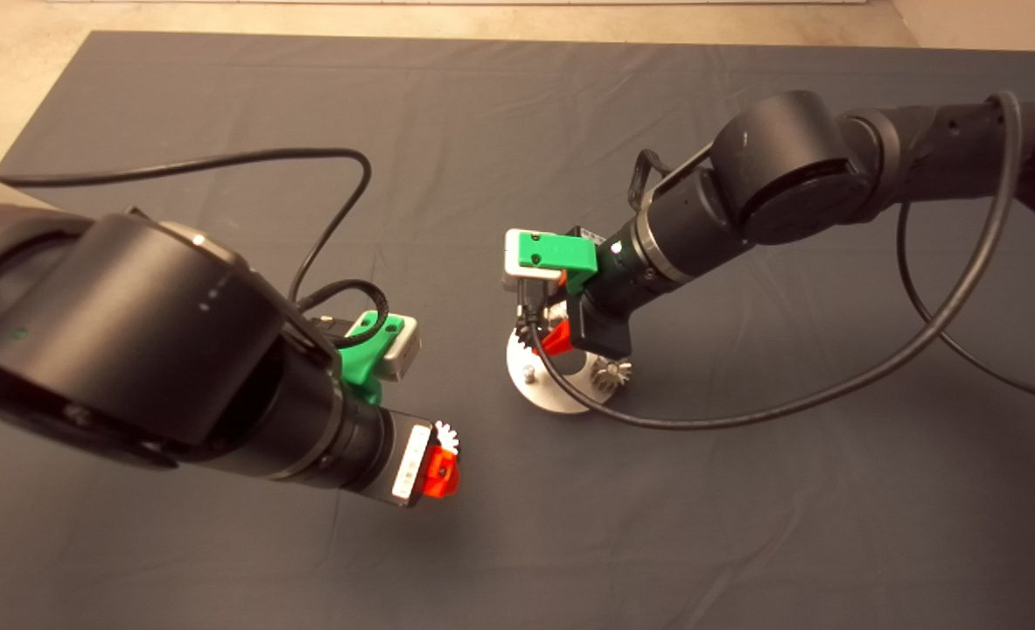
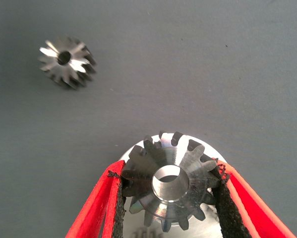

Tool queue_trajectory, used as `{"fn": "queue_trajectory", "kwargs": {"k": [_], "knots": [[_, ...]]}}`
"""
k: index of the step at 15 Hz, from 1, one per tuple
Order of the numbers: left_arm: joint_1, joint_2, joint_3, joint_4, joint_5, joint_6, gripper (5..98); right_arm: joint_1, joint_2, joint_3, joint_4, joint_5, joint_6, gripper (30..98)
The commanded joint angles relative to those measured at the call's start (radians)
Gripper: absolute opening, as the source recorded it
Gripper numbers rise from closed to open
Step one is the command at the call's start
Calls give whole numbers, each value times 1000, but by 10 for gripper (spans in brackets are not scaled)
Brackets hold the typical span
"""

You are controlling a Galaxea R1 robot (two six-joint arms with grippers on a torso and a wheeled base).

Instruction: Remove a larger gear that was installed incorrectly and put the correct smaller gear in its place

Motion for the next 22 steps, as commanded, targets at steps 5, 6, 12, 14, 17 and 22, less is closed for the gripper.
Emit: {"fn": "queue_trajectory", "kwargs": {"k": [5,6,12,14,17,22], "knots": [[-12,-3,10,-13,132,3,978,-36,10,37,-103,-39,-1,396],[-12,-3,10,-13,132,3,978,-39,10,37,-103,-47,-1,396],[-12,-1,12,-13,132,3,978,-63,16,36,-134,-56,-5,396],[-12,0,12,-13,132,3,978,-75,27,31,-137,-56,-10,395],[-12,0,13,-13,132,3,978,-88,40,25,-138,-57,-17,395],[-12,0,15,-13,132,3,978,-95,70,-10,-138,-67,-22,395]]}}
